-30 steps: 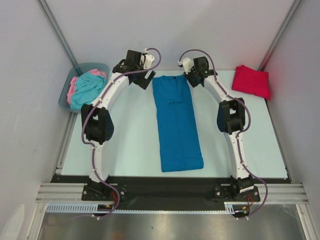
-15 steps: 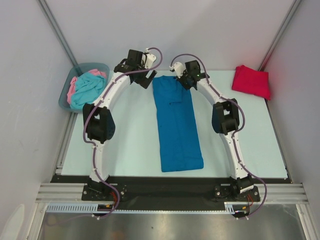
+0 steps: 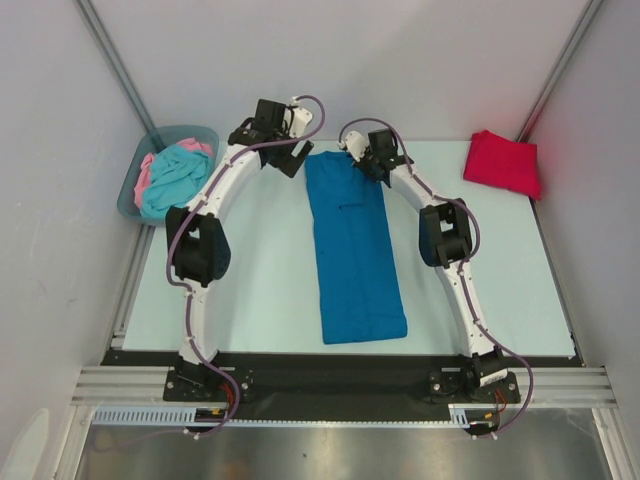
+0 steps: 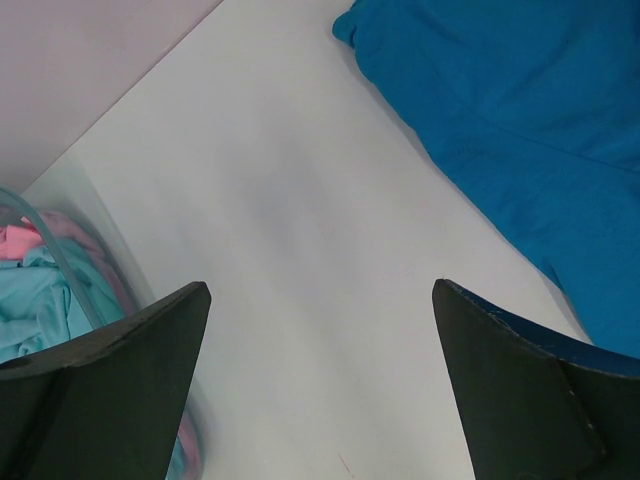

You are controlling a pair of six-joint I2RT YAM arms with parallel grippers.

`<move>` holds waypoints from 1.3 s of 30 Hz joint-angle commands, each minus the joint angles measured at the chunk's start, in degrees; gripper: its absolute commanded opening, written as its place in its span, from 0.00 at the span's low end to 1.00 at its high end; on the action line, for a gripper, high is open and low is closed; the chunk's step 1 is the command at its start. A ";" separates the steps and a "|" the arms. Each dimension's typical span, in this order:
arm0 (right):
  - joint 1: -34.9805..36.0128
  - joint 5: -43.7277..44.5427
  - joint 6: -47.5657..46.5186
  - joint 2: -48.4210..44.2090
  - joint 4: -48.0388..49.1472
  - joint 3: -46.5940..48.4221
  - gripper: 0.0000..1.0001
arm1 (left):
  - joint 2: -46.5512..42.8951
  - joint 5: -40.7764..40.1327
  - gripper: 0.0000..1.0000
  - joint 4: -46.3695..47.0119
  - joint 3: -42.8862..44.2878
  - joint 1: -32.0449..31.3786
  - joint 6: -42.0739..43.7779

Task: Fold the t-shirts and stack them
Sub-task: Fold the tshirt

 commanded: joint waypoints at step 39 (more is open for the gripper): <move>-5.07 11.37 -13.84 -28.40 5.49 -25.62 0.77 | -17.08 -0.83 1.00 18.35 -23.68 -0.61 21.59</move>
